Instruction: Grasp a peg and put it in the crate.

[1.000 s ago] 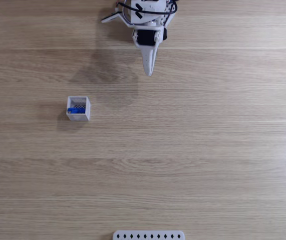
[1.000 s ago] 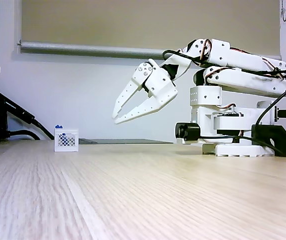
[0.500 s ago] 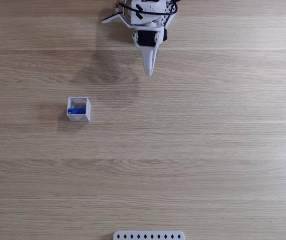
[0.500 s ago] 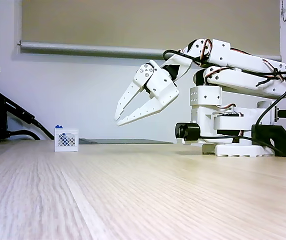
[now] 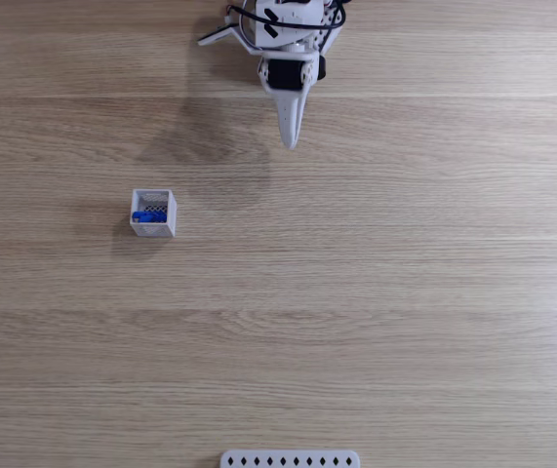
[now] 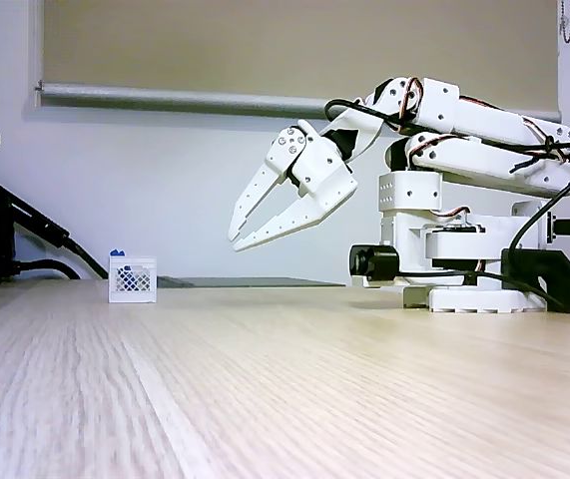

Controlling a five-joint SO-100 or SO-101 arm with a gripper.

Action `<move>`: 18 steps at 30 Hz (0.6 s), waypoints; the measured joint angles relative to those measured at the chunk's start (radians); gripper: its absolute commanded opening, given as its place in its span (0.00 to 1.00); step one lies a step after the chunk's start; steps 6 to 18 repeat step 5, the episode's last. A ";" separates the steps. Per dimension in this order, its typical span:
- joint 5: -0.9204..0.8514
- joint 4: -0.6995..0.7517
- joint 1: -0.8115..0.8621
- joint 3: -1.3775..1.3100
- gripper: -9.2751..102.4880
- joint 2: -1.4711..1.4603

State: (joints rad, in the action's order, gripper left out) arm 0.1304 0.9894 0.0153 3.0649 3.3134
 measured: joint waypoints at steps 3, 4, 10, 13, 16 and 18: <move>0.000 0.000 0.000 0.000 0.07 0.000; 0.000 0.000 0.000 0.000 0.07 0.000; 0.000 0.000 0.000 0.000 0.07 0.000; 0.000 0.000 0.000 0.000 0.07 0.000; 0.000 0.000 0.000 0.000 0.07 0.000; 0.000 0.000 0.000 0.000 0.07 0.000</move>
